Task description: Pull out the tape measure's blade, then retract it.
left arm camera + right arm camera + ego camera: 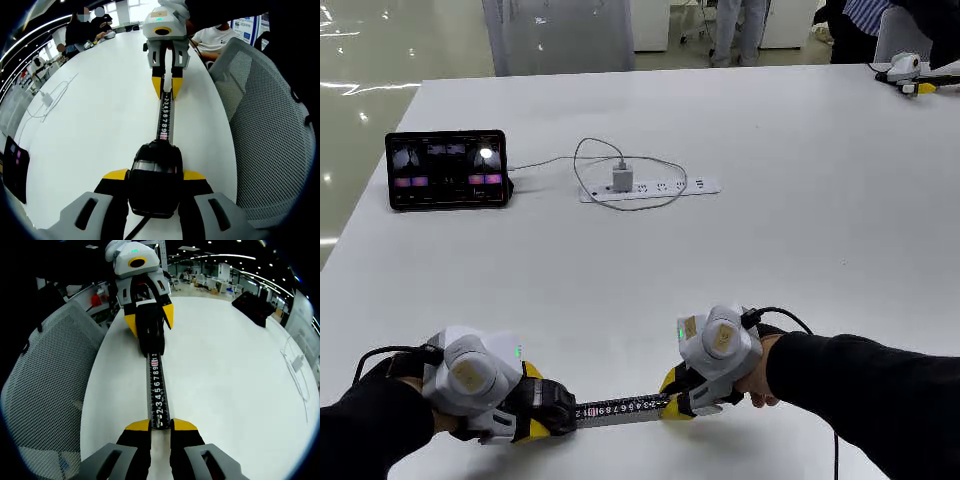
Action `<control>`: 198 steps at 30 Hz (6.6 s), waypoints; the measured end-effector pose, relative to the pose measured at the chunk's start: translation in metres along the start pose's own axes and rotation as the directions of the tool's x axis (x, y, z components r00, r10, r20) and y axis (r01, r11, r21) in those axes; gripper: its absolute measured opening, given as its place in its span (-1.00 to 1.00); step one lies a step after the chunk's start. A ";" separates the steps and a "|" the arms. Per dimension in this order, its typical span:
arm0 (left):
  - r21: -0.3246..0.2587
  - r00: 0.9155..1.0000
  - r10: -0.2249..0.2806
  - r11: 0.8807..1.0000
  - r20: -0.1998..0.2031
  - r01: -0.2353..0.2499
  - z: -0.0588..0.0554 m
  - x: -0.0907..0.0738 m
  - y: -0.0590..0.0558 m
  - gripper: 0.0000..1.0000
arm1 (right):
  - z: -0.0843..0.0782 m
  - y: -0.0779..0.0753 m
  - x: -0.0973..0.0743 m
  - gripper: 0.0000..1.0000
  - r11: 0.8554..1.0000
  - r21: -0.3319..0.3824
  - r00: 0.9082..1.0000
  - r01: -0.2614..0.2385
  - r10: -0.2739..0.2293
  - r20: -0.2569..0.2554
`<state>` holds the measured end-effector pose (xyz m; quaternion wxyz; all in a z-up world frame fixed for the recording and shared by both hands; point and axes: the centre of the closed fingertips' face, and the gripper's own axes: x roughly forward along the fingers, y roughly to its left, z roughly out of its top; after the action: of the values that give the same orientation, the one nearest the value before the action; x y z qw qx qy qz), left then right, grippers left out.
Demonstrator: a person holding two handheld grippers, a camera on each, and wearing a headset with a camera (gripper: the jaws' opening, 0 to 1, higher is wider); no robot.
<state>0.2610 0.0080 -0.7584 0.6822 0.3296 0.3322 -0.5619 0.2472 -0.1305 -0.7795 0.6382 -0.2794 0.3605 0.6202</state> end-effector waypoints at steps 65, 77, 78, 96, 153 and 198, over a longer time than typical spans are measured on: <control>-0.009 1.000 0.007 1.000 -0.004 -0.007 0.000 0.000 0.000 -0.35 | -0.038 -0.003 -0.030 -0.80 1.000 0.002 0.999 0.009 -0.009 -0.039; -0.011 1.000 0.009 1.000 -0.003 -0.009 0.001 -0.001 0.000 -0.35 | -0.046 -0.005 -0.035 -0.80 1.000 0.002 0.999 0.016 -0.016 -0.052; -0.012 1.000 0.009 1.000 -0.003 -0.009 0.000 -0.001 0.000 -0.34 | -0.047 -0.005 -0.036 -0.80 1.000 0.002 0.998 0.015 -0.015 -0.053; -0.014 1.000 0.011 1.000 -0.002 -0.011 0.000 -0.001 0.000 -0.34 | -0.055 -0.006 -0.041 -0.80 1.000 -0.010 0.997 0.019 -0.020 -0.068; -0.010 1.000 0.012 1.000 -0.003 -0.012 -0.002 0.001 0.002 -0.34 | -0.082 -0.009 -0.062 -0.80 0.999 0.019 0.994 0.043 -0.041 -0.099; -0.006 0.999 0.014 1.000 -0.029 -0.015 0.000 0.001 0.002 -0.32 | -0.088 -0.009 -0.066 -0.77 1.000 -0.001 0.984 0.020 -0.020 -0.176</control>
<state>0.2629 0.0075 -0.7593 0.6824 0.3379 0.3415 -0.5509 0.2482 -0.2409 -0.7786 0.6102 -0.3364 0.4127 0.5867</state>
